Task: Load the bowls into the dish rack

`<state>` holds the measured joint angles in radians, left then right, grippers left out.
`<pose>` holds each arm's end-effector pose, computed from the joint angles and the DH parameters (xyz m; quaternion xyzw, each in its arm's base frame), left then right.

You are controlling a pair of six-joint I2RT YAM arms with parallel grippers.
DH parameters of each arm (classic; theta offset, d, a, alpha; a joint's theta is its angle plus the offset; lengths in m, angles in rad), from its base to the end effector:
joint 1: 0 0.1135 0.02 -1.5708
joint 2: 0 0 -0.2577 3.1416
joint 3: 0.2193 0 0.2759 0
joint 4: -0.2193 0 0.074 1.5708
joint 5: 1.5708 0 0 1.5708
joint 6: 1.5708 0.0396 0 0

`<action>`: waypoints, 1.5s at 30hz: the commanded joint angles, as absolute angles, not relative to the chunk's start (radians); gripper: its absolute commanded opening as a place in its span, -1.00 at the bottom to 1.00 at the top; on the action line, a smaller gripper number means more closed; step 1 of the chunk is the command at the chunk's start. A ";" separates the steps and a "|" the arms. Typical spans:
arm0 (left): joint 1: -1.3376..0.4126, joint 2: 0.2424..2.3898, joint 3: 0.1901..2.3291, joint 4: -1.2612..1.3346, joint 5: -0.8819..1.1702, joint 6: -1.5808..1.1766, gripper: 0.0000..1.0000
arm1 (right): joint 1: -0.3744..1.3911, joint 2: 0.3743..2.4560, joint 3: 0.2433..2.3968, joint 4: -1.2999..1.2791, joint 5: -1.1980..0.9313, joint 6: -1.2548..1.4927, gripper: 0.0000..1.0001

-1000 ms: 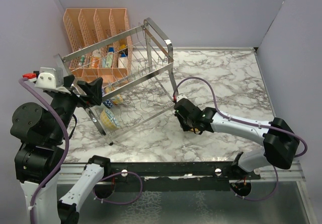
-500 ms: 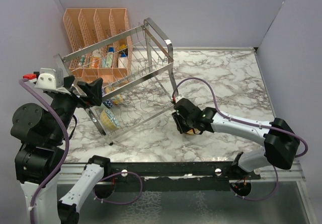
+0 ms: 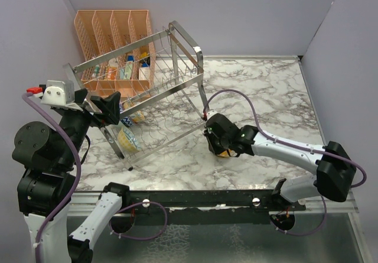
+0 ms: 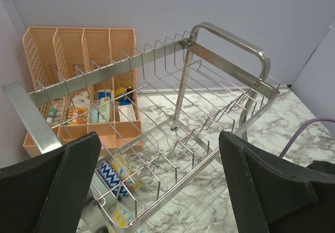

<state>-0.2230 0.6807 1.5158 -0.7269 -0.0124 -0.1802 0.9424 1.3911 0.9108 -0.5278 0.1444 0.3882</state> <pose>0.0673 -0.0148 0.5279 0.0097 0.6678 -0.1450 0.7301 0.1815 0.2401 0.2001 -0.2429 0.9271 0.1164 0.2606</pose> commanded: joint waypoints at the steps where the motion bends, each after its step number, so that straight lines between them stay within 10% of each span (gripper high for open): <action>1: -0.225 0.677 1.517 -0.707 -0.026 -0.176 0.98 | 0.943 1.336 0.964 -0.559 0.143 0.391 -0.82; 22: -0.226 0.671 1.502 -0.700 -0.028 -0.176 0.99 | 0.939 1.309 0.886 -0.462 0.102 0.384 -0.97; 33: -0.226 0.669 1.509 -0.709 -0.039 -0.172 0.99 | 0.936 1.339 0.862 -0.421 0.059 0.393 -0.52; 39: -0.226 0.669 1.505 -0.706 -0.038 -0.173 0.98 | 0.935 1.319 0.867 -0.426 0.060 0.391 -0.96; 45: -0.226 0.669 1.509 -0.703 -0.037 -0.176 0.98 | 0.934 1.304 0.886 -0.442 0.067 0.387 -0.98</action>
